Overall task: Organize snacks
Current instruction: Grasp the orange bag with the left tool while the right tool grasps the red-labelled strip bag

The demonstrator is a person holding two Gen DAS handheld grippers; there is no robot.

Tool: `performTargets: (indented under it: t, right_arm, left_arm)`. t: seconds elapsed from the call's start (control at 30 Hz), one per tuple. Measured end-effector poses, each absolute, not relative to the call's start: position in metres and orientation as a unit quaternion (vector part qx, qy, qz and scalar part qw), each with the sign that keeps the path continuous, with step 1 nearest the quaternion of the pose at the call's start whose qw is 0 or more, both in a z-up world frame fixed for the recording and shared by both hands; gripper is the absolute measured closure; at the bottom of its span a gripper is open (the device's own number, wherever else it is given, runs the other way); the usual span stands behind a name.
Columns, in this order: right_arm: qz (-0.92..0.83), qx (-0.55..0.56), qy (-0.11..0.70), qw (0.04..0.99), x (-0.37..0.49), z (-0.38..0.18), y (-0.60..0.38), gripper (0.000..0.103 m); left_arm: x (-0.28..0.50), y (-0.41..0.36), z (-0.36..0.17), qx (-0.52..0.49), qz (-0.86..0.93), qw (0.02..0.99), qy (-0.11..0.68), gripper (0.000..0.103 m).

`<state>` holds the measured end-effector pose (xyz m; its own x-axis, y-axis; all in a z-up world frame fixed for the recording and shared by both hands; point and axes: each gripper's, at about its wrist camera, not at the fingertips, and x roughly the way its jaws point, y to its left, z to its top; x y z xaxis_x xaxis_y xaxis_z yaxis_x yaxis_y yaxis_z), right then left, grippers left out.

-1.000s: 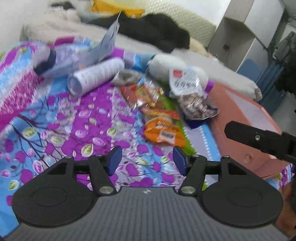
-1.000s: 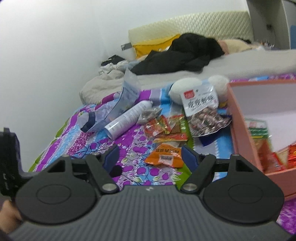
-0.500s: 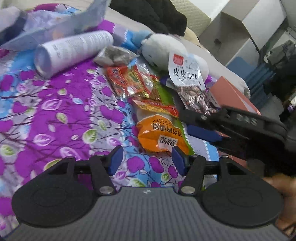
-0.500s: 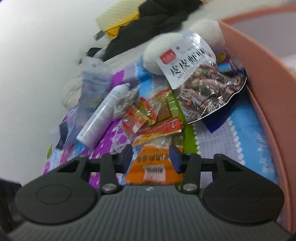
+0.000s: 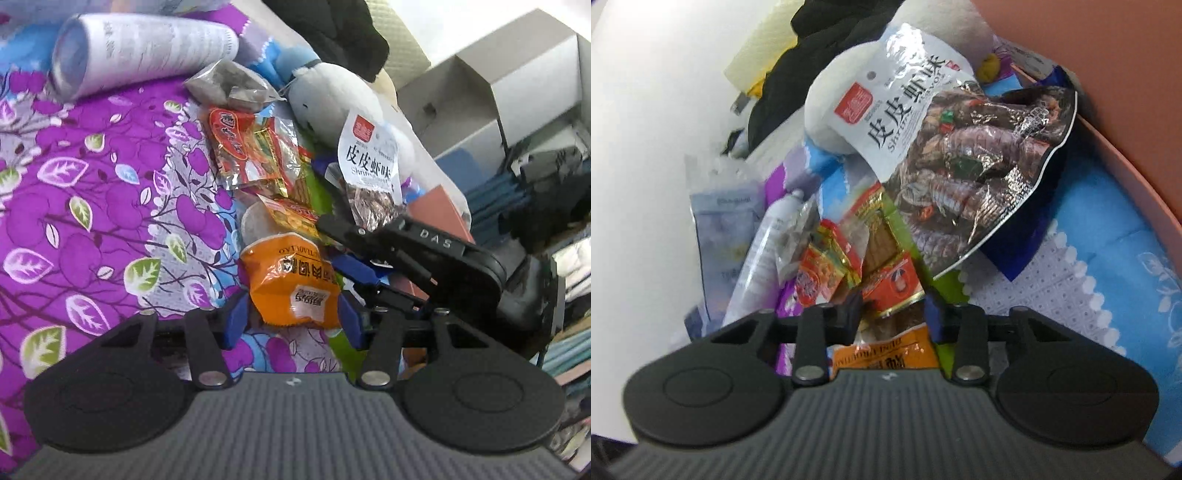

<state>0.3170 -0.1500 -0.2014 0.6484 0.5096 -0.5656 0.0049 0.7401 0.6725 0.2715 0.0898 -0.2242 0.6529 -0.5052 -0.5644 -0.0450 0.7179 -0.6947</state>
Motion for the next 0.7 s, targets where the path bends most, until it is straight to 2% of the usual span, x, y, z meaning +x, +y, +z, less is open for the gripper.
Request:
performTargets:
  t: [0.03,0.07,0.1,0.13,0.17,0.37,0.7]
  right_arm:
    - [0.143,0.324,0.388,0.851,0.317,-0.2,-0.15,0.076]
    - [0.137,0.322,0.385,0.854,0.317,-0.199,-0.151,0.079]
    - [0.134,0.323,0.383,0.855,0.318,-0.199,-0.152,0.081]
    - [0.132,0.322,0.38,0.857,0.318,-0.198,-0.153,0.088]
    - [0.128,0.313,0.376,0.862,0.317,-0.195,-0.153,0.095]
    - [0.137,0.282,0.367,0.876,0.305,-0.184,-0.152,0.099]
    - [0.142,0.266,0.363,0.882,0.262,-0.168,-0.154,0.1]
  left_arm:
    - [0.273,0.089,-0.225,-0.349,-0.131,0.838,0.398,0.061]
    - [0.274,0.088,-0.226,-0.348,-0.124,0.838,0.401,0.066]
    - [0.275,0.087,-0.228,-0.349,-0.119,0.837,0.403,0.076]
    - [0.276,0.087,-0.229,-0.349,-0.114,0.837,0.407,0.086]
    - [0.276,0.087,-0.229,-0.349,-0.111,0.836,0.409,0.086]
    - [0.261,0.088,-0.225,-0.357,-0.107,0.834,0.407,0.09]
    - [0.199,0.108,-0.206,-0.38,-0.083,0.831,0.398,0.094]
